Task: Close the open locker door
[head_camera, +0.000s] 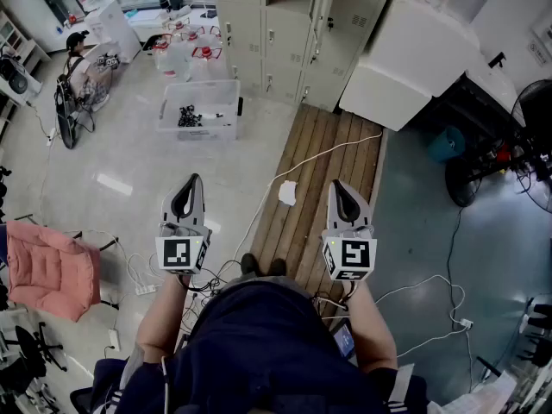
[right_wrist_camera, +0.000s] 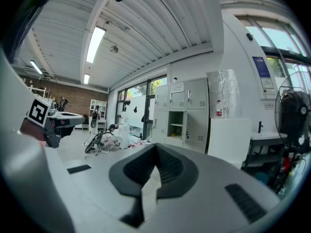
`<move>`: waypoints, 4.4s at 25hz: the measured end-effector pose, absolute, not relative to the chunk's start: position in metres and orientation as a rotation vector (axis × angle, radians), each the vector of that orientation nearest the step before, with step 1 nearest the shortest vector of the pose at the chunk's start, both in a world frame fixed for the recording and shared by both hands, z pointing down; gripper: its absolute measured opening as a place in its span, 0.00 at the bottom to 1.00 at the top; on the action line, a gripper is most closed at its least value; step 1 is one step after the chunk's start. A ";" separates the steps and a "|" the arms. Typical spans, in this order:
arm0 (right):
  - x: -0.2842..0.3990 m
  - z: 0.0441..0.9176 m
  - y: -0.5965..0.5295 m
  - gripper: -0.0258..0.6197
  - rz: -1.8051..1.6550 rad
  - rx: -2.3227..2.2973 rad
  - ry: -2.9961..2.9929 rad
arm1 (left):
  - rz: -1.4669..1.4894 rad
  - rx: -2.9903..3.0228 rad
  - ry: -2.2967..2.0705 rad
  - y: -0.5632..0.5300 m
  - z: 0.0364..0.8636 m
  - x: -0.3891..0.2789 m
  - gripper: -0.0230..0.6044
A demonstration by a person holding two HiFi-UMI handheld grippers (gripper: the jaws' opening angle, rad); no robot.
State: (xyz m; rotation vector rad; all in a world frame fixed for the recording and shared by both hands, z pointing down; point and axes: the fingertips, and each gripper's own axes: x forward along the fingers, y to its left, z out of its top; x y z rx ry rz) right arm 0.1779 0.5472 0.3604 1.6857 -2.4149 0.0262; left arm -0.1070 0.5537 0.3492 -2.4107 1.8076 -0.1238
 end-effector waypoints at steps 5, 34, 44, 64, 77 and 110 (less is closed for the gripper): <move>0.181 0.359 0.549 0.03 0.026 1.695 -2.408 | -0.127 -2.414 1.809 0.556 0.351 -0.107 0.04; 0.166 0.347 0.535 0.77 -0.046 1.586 -2.502 | -0.156 -2.438 1.796 0.548 0.356 -0.118 0.04; 0.149 0.326 0.502 0.89 -0.064 1.620 -2.538 | -0.138 -2.474 1.752 0.535 0.360 -0.143 0.04; 0.167 0.335 0.362 0.86 -0.067 1.643 -2.537 | -0.168 -2.492 1.718 0.415 0.378 -0.128 0.04; 0.242 0.342 0.123 0.84 0.007 1.420 -2.704 | -0.141 -2.363 1.947 0.205 0.358 -0.040 0.04; 0.230 0.393 -0.176 0.65 -0.037 1.754 -2.498 | -0.154 -2.708 1.410 -0.107 0.430 -0.156 0.04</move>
